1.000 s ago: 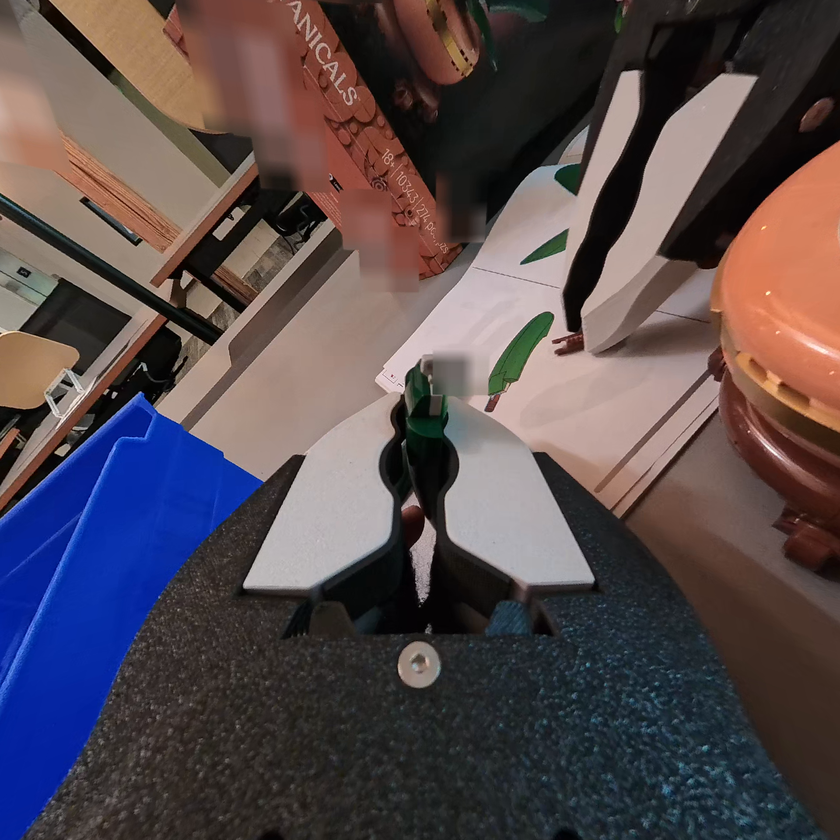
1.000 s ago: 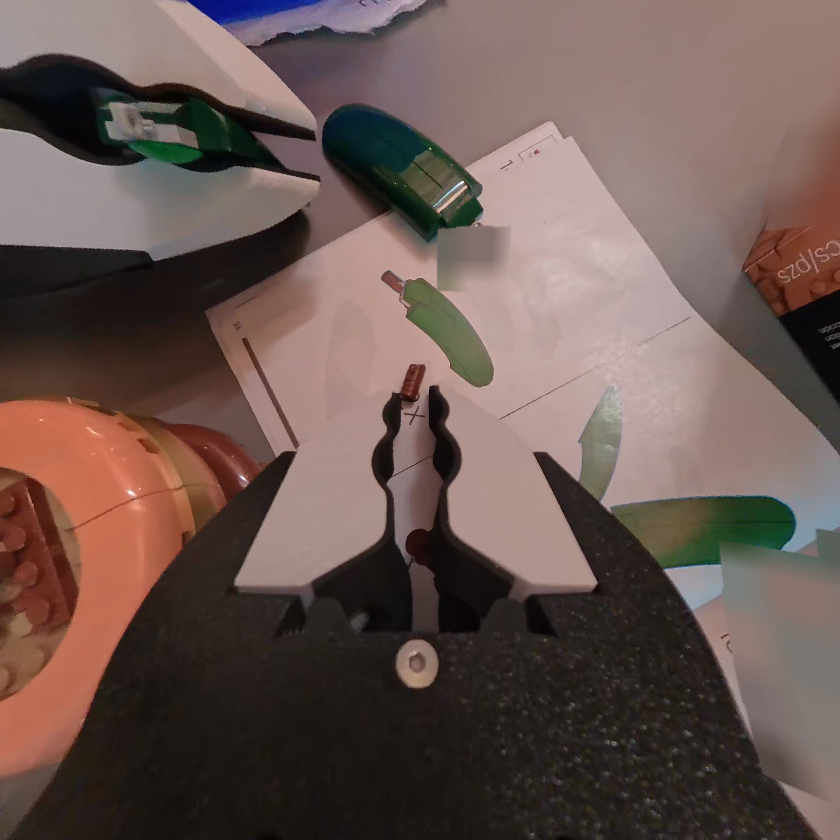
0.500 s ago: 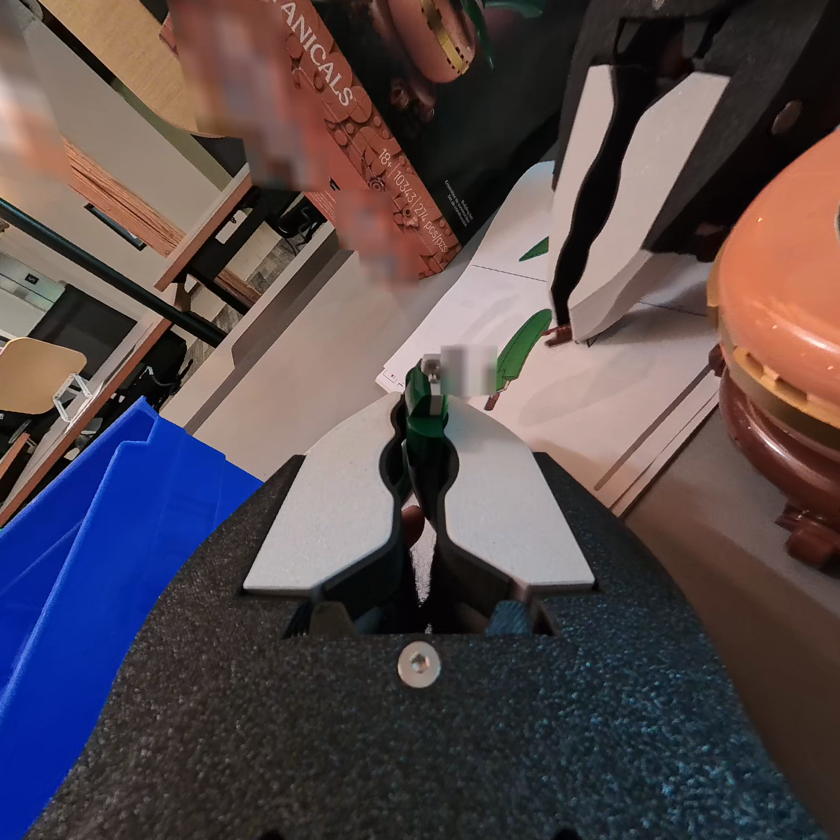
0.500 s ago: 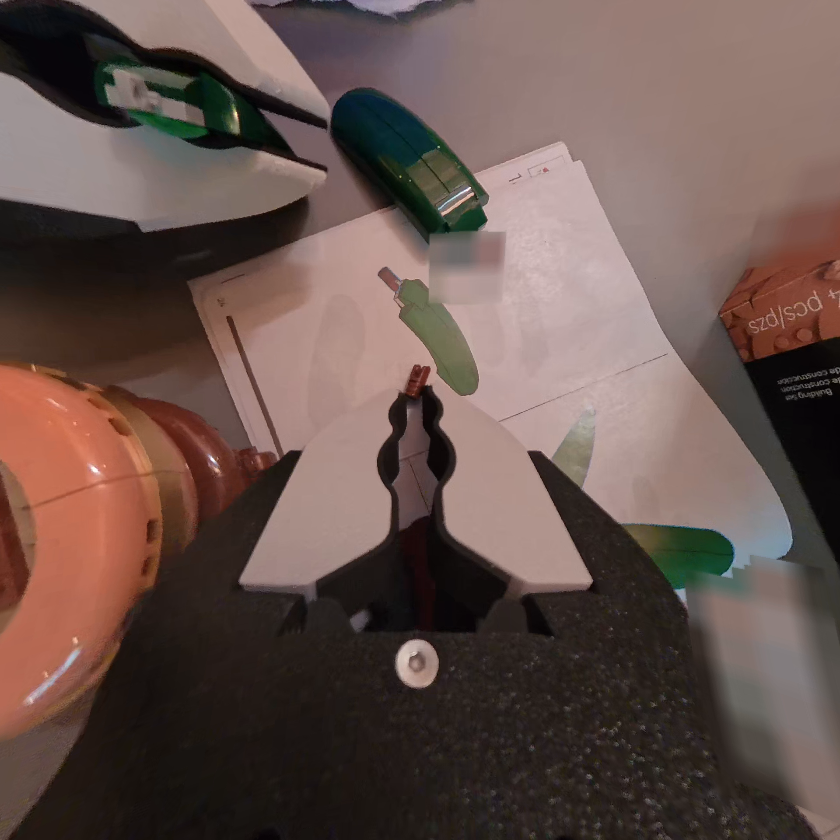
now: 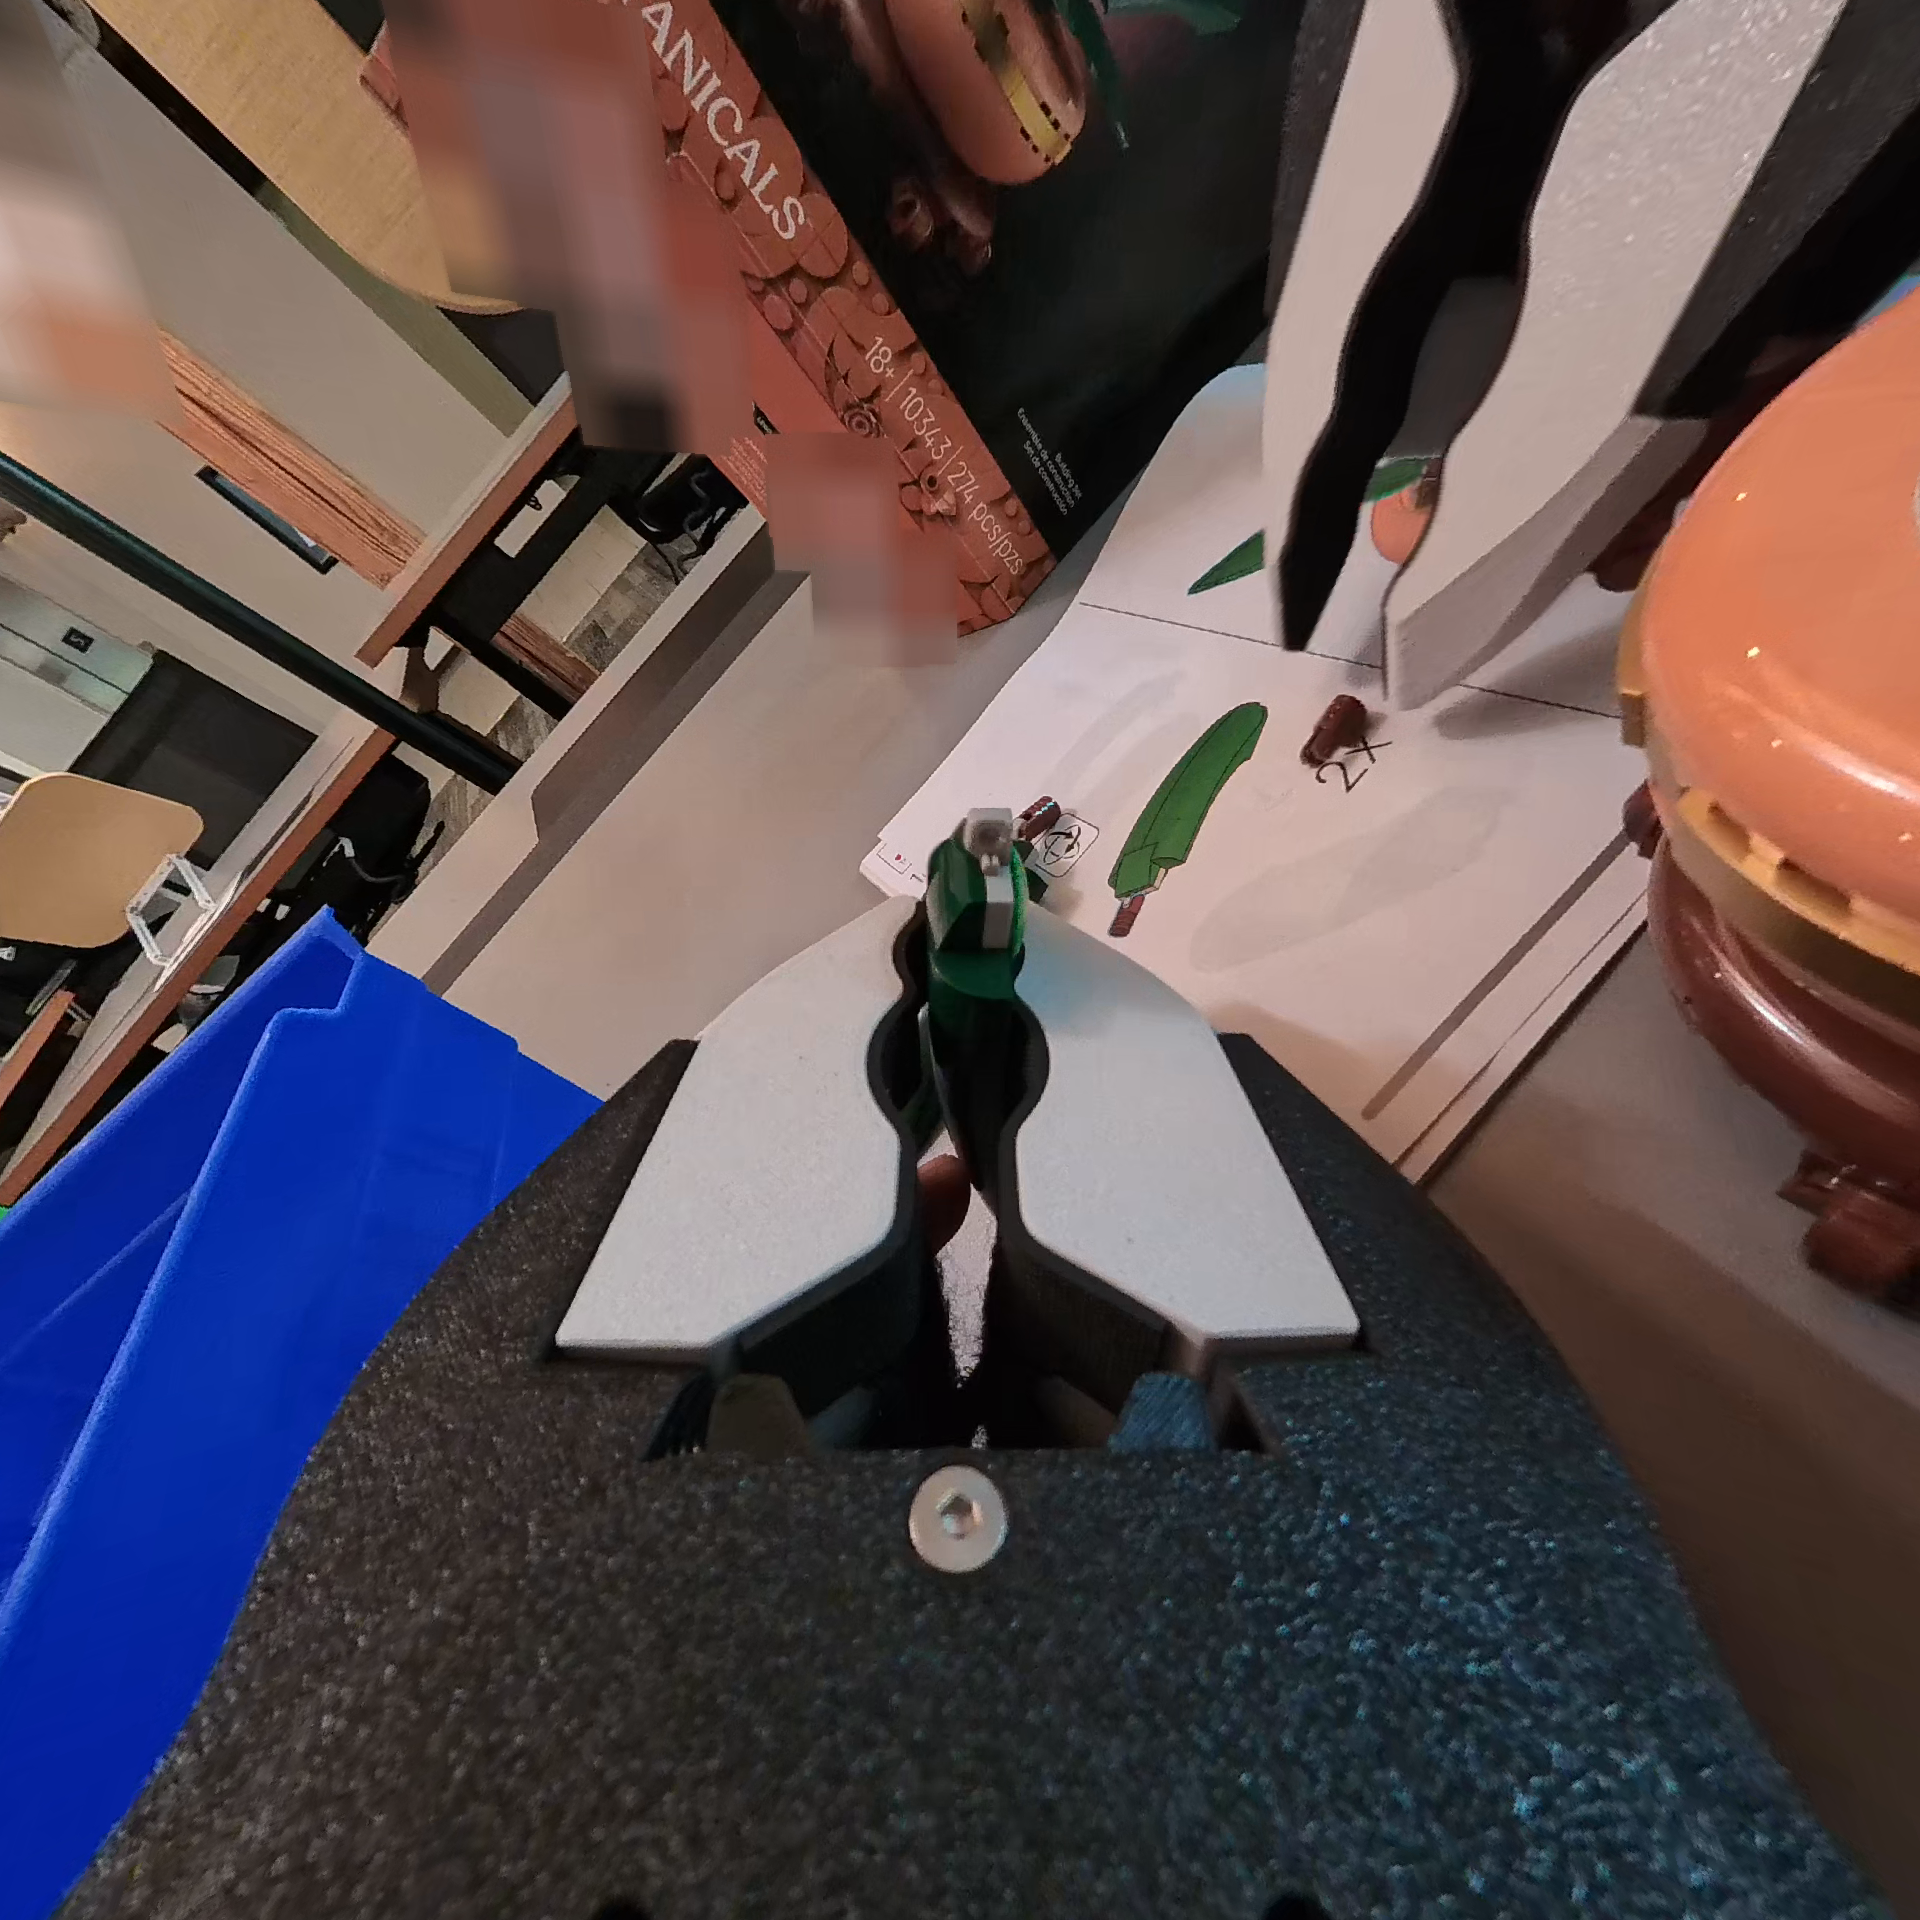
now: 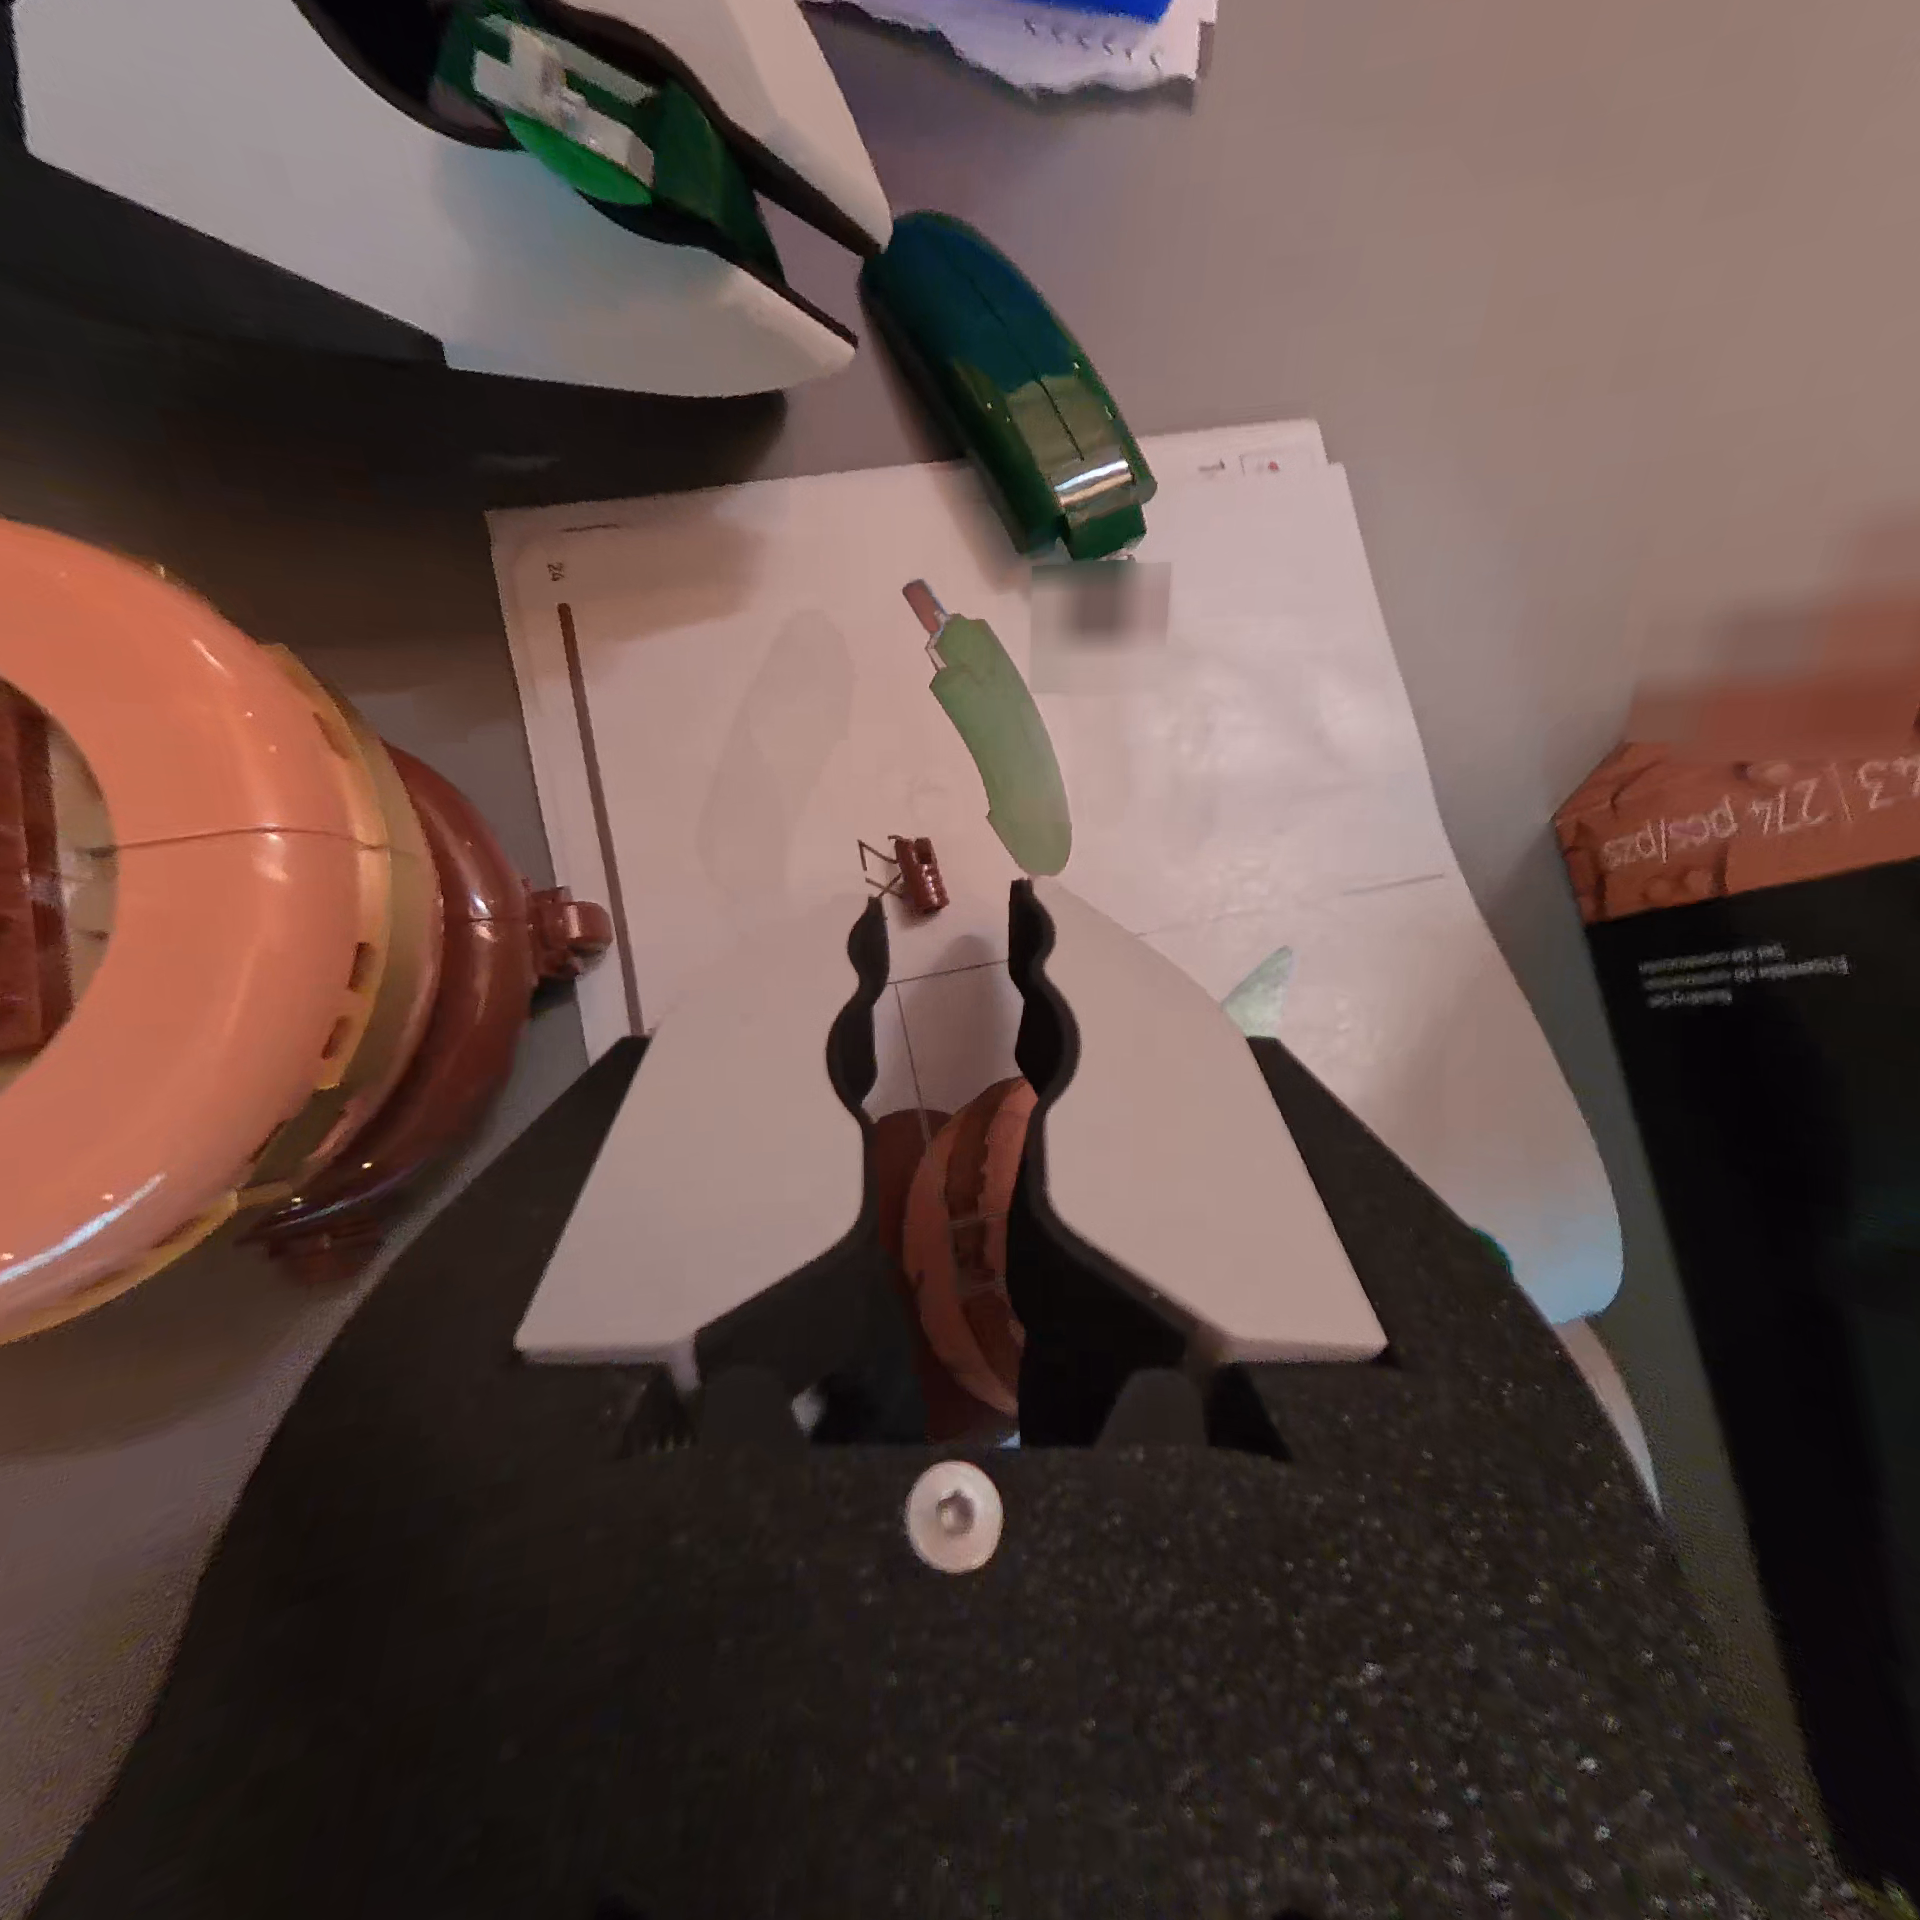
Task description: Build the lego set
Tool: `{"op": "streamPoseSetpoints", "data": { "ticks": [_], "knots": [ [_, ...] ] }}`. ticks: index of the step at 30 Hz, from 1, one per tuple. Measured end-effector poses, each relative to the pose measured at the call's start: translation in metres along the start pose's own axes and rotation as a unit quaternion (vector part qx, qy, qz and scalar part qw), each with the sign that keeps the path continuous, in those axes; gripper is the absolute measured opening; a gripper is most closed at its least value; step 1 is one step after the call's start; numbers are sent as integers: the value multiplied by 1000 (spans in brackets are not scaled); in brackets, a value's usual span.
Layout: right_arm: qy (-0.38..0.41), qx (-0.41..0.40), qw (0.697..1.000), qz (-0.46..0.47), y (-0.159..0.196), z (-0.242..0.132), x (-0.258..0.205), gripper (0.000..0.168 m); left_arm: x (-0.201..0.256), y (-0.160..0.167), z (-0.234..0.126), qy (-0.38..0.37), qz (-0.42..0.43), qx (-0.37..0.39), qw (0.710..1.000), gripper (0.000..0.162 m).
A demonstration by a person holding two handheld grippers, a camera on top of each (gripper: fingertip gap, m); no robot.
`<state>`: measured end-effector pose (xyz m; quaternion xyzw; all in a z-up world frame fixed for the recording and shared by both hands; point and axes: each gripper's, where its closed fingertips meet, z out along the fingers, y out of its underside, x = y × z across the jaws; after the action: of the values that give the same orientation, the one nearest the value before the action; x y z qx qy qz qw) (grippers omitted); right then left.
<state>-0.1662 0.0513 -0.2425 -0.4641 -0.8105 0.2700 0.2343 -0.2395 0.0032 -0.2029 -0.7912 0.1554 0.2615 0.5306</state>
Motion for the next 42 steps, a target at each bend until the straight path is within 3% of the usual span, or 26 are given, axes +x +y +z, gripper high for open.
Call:
{"op": "streamPoseSetpoints", "data": {
  "ticks": [7, 13, 18, 21, 25, 31, 36, 42],
  "knots": [
    [-87, -2, 996, 7, -1, 10, -3, 19, 0, 0, -1, -2, 2, -1, 1000, 9],
    [-102, 2, 995, -3, 0, 12, -5, 7, 0, 1, -1, -2, 6, -1, 1000, 9],
    [-107, 3, 994, -23, 0, 12, -6, 6, -1, -1, -2, -8, 18, 6, 1000, 8],
    [-86, 23, 995, -47, -10, 6, -3, 6, -5, 0, -4, -28, 44, 3, 999, 8],
    [-20, 70, 987, -145, -44, -16, -2, 6, -11, 8, -3, -54, 126, -39, 990, 8],
    [128, 87, 938, -310, -79, -37, -4, 6, -30, -4, 1, -70, 264, -107, 956, 8],
    [165, 107, 935, -296, -84, -47, 2, 6, -36, -25, 8, -61, 288, -109, 949, 8],
    [129, 92, 970, -185, -79, -48, 8, 6, -39, -32, 16, -80, 313, -124, 938, 8]
  ]
}}
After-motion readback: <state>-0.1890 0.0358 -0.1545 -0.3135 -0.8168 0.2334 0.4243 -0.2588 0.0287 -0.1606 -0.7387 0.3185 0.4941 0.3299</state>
